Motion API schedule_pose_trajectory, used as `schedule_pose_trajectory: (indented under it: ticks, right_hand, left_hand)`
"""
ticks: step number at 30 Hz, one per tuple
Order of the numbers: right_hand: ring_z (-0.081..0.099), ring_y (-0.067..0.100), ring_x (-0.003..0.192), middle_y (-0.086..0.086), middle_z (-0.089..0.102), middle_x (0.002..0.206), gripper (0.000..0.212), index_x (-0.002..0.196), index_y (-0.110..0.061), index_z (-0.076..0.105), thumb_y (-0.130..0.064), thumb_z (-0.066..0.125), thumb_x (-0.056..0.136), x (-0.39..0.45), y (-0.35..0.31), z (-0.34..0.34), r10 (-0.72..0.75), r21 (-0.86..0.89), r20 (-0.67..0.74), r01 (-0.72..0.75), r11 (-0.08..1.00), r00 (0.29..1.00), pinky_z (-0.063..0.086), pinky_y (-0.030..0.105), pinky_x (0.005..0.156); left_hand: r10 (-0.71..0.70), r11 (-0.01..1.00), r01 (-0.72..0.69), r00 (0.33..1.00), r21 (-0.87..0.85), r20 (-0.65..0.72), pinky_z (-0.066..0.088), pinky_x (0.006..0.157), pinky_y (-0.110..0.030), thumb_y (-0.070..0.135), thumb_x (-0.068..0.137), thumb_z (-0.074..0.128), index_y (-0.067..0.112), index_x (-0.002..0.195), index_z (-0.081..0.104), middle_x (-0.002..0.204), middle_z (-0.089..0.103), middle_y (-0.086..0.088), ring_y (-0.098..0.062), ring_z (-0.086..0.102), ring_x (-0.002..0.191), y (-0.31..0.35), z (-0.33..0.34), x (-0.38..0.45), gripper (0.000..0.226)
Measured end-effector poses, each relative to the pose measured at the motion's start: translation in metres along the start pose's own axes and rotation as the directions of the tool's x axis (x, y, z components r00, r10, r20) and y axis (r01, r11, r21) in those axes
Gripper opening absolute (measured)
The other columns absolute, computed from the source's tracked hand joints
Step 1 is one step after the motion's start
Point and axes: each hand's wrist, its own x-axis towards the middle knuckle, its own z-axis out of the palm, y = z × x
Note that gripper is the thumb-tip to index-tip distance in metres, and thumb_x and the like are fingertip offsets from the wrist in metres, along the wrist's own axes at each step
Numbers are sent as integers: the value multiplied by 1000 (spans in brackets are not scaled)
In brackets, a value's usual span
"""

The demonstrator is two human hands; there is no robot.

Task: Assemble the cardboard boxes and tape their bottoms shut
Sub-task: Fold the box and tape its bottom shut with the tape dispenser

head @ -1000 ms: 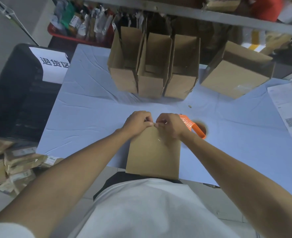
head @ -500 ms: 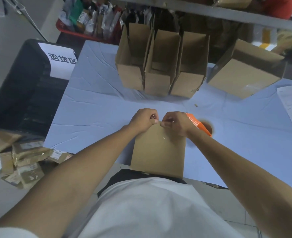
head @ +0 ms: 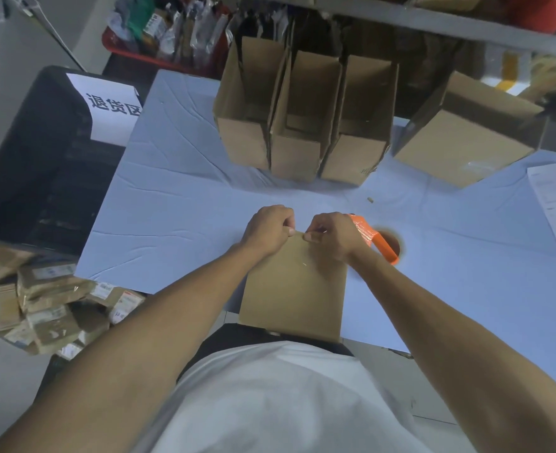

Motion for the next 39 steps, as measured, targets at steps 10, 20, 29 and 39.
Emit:
schedule_pose_trajectory:
  ticks: [10,20,29,39]
  right_hand:
    - [56,5,66,-11,64,68,21,66,-24,65,-28,74,84,5,2,-7,123,130,-76,-112,985,989,41,21,56]
    - [64,27,76,13,69,86,14,79,-7,59,-17,56,89,-14,0,-4,257,226,-32,-243,943,966,50,35,62]
    - [57,35,94,17,58,106,45,119,-6,44,-35,61,90,-38,55,1,315,-356,-357,-440,825,880,39,35,64]
    - [52,26,85,8,59,107,44,126,-11,45,-4,51,84,-62,63,-23,151,-234,-306,-228,945,940,36,31,64]
  left_hand:
    - [55,991,-36,988,131,-148,42,88,-34,16,86,65,14,101,68,102,62,0,-23,52,105,12,-6,8,15]
    - [-65,853,105,993,510,-95,5,119,-46,65,90,37,13,155,7,161,2,-18,-35,1,148,19,58,-44,88]
    - [264,683,-253,960,685,91,0,122,-41,70,82,23,16,155,11,163,-3,-11,-25,-6,150,-16,23,-19,91]
    - [239,870,-211,971,445,-6,22,115,-38,37,93,51,12,142,40,153,30,-11,-33,25,140,9,15,-18,57]
